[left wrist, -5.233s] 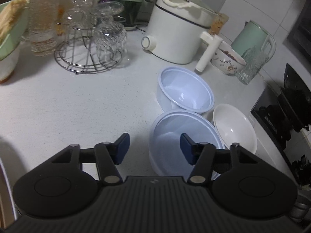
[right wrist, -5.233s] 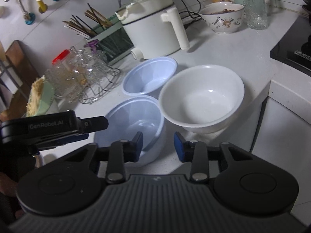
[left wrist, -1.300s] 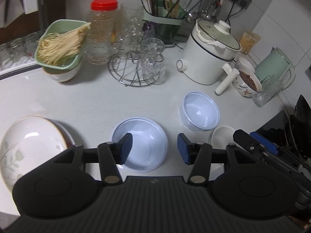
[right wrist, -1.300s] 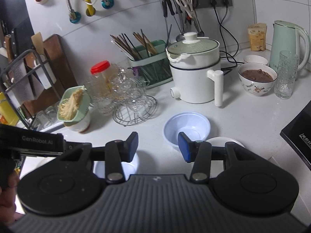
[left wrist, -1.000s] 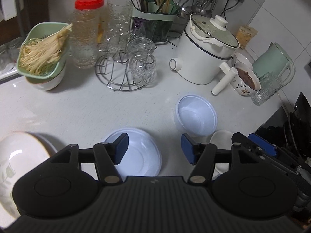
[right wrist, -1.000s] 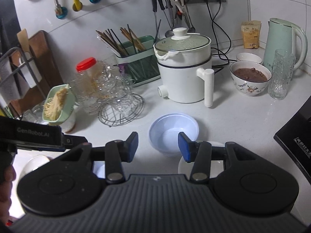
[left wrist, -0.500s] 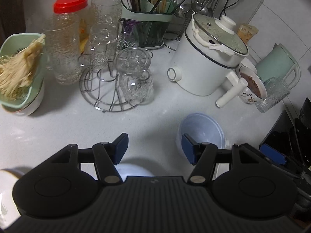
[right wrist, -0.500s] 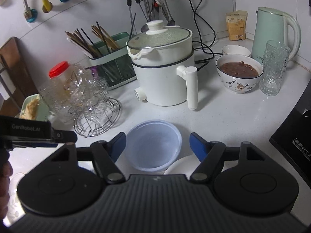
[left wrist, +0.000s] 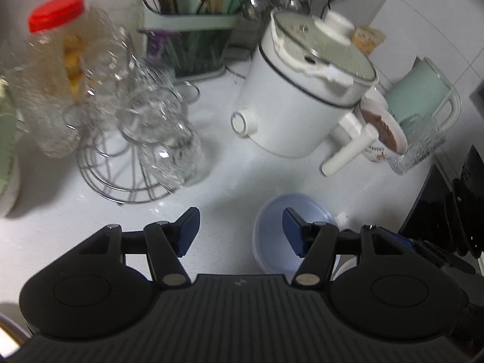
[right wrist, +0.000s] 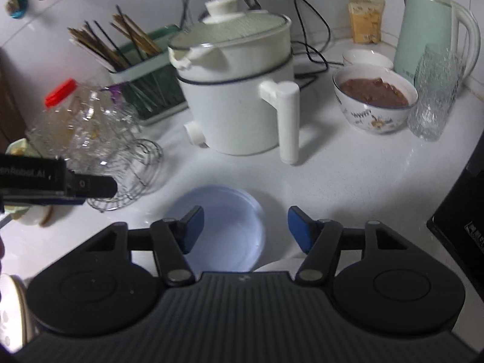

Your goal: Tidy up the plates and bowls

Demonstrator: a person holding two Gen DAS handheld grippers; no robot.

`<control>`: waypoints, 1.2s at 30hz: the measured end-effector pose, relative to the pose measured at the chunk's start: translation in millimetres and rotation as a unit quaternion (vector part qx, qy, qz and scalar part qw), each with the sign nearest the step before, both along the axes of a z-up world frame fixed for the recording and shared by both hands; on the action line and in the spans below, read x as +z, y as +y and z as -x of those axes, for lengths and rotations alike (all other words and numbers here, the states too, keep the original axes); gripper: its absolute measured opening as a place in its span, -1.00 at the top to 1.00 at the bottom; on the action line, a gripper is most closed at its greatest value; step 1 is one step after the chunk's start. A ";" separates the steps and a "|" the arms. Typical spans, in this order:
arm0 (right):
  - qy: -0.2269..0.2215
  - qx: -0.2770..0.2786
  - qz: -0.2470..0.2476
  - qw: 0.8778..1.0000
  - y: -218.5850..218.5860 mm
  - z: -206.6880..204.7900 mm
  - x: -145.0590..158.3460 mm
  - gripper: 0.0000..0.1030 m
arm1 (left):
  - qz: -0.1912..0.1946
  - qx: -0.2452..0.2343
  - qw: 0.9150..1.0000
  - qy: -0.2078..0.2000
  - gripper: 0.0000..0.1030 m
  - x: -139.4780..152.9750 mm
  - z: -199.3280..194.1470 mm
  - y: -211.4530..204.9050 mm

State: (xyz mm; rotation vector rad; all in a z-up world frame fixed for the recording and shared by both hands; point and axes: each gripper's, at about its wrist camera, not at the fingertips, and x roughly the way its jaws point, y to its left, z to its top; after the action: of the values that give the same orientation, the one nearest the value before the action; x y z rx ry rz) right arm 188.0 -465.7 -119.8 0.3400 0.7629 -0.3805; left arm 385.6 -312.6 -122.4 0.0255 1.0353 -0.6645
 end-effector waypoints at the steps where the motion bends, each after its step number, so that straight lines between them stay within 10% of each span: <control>1: 0.004 -0.002 -0.002 1.000 -1.5 -1.7 -3.2 -0.17 | -0.002 -0.003 1.000 0.005 -0.28 -5.3 -1.2 -3.0; 9: 0.026 -0.012 -0.020 0.999 -10.2 -13.6 -26.6 0.11 | -0.017 -0.032 0.999 0.040 -0.22 -37.9 -12.6 -18.1; 20: 0.041 -0.013 -0.035 0.998 -12.6 -27.3 -48.8 0.56 | -0.037 -0.071 0.995 0.059 0.65 -64.6 -12.9 -38.5; 36: 0.005 -0.018 -0.045 0.999 -2.2 -16.9 -10.9 0.65 | -0.004 -0.055 0.997 0.046 0.66 -6.6 -6.2 -18.5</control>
State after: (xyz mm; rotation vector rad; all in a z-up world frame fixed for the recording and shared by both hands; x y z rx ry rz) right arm 204.9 -467.9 -130.6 0.4366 0.7854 -0.3835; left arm 391.8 -331.1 -129.0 0.0598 1.1306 -0.7662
